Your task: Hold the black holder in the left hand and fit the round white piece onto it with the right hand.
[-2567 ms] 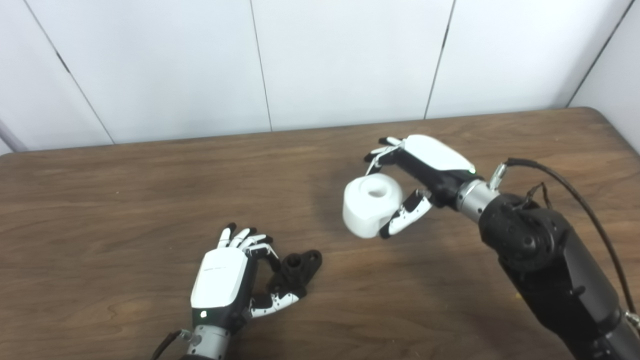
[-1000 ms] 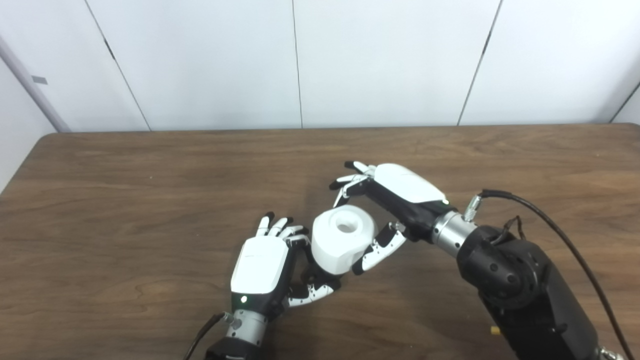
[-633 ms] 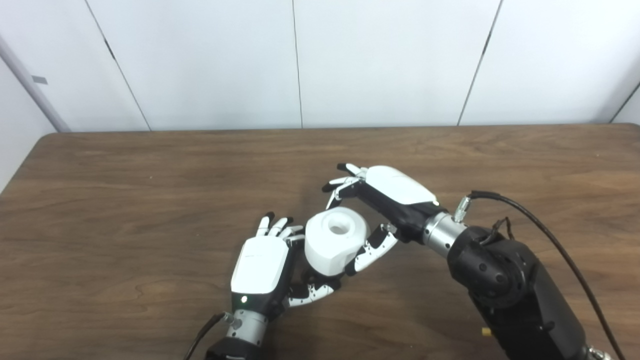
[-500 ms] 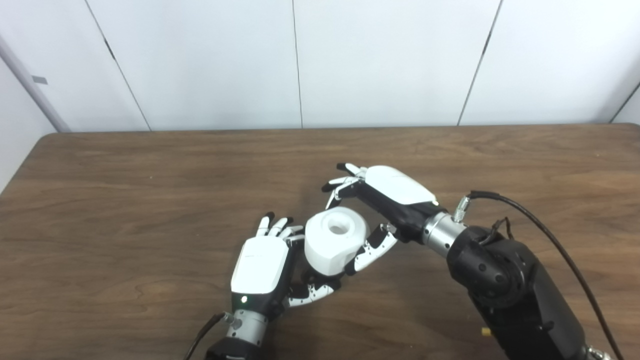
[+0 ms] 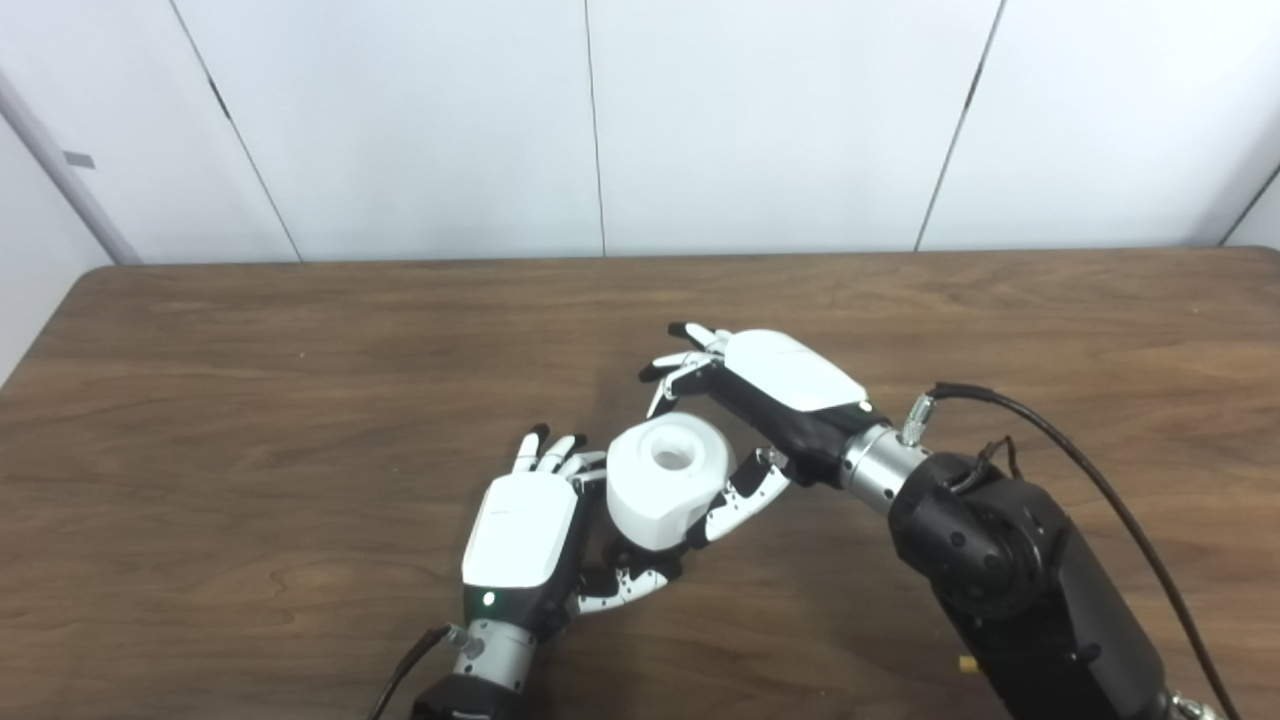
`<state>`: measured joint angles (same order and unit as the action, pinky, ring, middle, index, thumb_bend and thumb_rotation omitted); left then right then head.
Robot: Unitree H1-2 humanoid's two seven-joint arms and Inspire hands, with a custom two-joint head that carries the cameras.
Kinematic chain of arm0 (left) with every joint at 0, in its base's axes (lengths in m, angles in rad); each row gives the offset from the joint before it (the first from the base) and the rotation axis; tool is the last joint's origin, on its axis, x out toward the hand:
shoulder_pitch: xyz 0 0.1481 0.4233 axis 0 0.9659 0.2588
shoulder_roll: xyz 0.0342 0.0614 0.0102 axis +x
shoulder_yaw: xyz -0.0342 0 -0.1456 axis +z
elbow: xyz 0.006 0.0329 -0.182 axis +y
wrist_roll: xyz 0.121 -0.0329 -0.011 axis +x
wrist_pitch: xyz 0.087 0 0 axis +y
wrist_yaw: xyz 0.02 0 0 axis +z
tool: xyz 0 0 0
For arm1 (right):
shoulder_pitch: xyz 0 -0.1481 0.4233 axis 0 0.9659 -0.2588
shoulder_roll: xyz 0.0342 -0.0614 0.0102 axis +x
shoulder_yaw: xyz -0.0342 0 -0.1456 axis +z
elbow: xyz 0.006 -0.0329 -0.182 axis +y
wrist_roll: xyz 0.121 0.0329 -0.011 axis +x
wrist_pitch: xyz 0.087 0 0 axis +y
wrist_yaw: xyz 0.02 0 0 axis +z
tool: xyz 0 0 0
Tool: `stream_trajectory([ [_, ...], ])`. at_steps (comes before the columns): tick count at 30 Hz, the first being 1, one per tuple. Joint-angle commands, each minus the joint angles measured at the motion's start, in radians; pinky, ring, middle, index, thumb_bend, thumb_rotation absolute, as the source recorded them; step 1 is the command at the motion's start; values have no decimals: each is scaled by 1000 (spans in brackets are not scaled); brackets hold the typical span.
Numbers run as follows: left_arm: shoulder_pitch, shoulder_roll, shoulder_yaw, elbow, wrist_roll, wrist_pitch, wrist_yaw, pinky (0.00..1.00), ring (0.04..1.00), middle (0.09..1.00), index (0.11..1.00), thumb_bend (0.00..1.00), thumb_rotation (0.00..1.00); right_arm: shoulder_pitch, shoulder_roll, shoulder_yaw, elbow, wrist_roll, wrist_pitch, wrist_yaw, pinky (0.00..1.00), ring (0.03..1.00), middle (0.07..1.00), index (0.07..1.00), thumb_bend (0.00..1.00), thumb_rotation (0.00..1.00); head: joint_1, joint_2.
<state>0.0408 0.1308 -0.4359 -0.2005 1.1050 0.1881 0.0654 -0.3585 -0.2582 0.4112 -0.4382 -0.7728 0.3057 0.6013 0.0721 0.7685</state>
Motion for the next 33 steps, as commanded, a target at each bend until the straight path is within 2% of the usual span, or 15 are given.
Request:
stream_trajectory([
  [1, 7, 2, -19, 17, 21, 1, -32, 1000, 894, 780, 484, 524, 54, -25, 10, -4, -5, -6, -33, -32, 1000, 1000, 845, 482, 525, 135, 1, 0],
  [33, 8, 5, -20, 17, 24, -2, -25, 1000, 892, 778, 484, 524, 55, -12, 5, 16, 24, -51, -69, -29, 1000, 984, 837, 491, 524, 152, -10, 3],
])
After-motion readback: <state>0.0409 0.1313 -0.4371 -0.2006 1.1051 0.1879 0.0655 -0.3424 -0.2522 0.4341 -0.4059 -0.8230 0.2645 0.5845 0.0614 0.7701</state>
